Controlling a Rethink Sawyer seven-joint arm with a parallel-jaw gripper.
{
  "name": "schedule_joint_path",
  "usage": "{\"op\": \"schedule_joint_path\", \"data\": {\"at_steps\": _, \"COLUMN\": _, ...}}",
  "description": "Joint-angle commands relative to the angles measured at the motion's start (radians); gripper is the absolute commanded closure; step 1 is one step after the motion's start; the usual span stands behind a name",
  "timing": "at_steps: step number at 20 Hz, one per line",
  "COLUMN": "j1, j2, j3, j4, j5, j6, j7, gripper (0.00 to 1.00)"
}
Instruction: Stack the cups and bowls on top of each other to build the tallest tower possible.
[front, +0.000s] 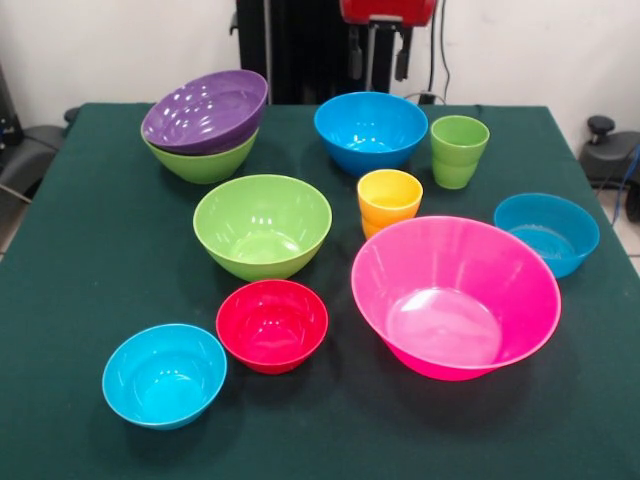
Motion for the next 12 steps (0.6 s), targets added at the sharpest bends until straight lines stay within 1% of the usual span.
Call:
{"op": "schedule_joint_path", "data": {"at_steps": 1, "j1": 0.027, "j2": 0.141, "j3": 0.013, "j4": -0.047, "j5": 0.013, "j6": -0.102, "j7": 0.122, "gripper": 0.0}}
{"op": "schedule_joint_path", "data": {"at_steps": 6, "j1": 0.01, "j2": 0.171, "j3": 0.024, "j4": -0.088, "j5": 0.004, "j6": -0.091, "j7": 0.083, "gripper": 0.0}}
{"op": "schedule_joint_path", "data": {"at_steps": 10, "j1": 0.016, "j2": 0.191, "j3": 0.015, "j4": -0.095, "j5": -0.003, "j6": -0.112, "j7": 0.089, "gripper": 0.0}}
{"op": "schedule_joint_path", "data": {"at_steps": 12, "j1": 0.019, "j2": 0.213, "j3": 0.009, "j4": -0.111, "j5": -0.011, "j6": -0.12, "j7": 0.084, "gripper": 0.0}}
